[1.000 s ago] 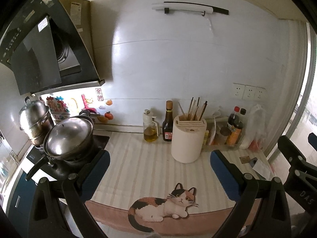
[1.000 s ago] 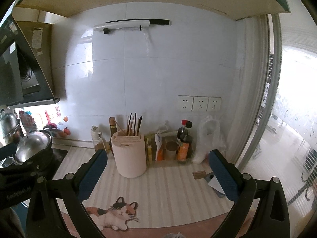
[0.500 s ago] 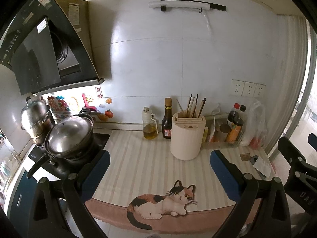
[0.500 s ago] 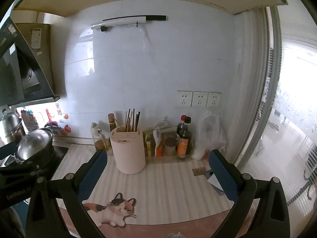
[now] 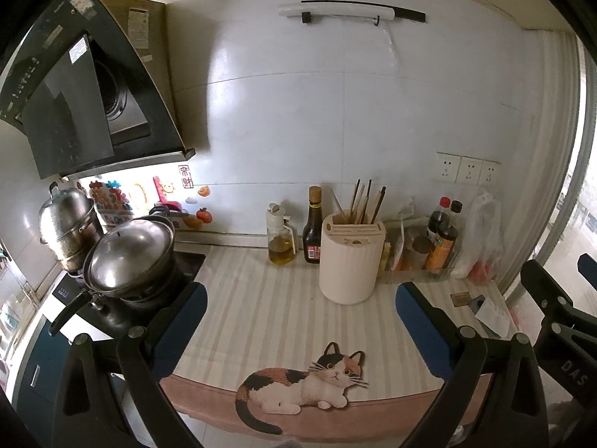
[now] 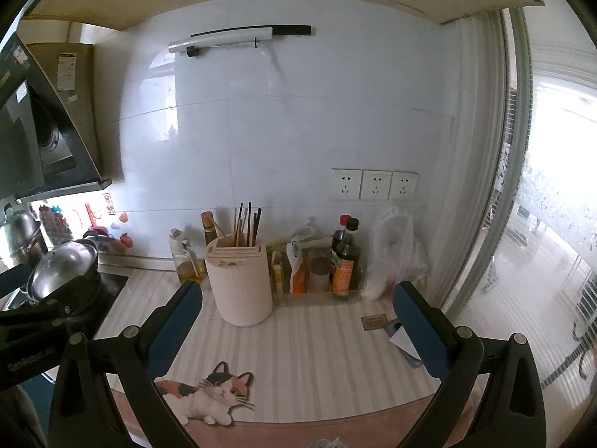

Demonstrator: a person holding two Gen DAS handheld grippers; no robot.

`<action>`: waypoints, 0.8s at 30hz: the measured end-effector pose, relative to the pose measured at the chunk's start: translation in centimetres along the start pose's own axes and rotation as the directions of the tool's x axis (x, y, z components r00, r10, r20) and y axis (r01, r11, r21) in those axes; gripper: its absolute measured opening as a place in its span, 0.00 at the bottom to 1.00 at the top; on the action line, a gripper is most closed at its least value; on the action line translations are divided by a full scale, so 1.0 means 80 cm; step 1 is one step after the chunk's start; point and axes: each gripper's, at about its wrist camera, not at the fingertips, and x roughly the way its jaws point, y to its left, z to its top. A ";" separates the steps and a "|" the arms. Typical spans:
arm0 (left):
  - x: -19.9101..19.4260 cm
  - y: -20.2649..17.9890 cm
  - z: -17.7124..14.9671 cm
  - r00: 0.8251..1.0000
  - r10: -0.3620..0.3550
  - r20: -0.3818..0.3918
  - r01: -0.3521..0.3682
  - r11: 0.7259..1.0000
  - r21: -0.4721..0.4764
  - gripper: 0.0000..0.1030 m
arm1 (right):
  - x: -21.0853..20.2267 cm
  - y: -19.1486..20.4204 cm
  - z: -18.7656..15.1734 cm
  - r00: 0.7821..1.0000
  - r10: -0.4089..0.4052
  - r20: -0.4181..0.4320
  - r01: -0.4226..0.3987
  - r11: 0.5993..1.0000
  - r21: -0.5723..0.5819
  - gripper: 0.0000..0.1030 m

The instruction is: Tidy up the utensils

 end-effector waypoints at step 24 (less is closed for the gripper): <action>0.001 -0.006 0.006 1.000 0.001 0.005 -0.001 1.000 -0.001 1.00 | 0.002 -0.001 -0.001 1.000 0.002 0.003 -0.002 1.000 0.009 1.00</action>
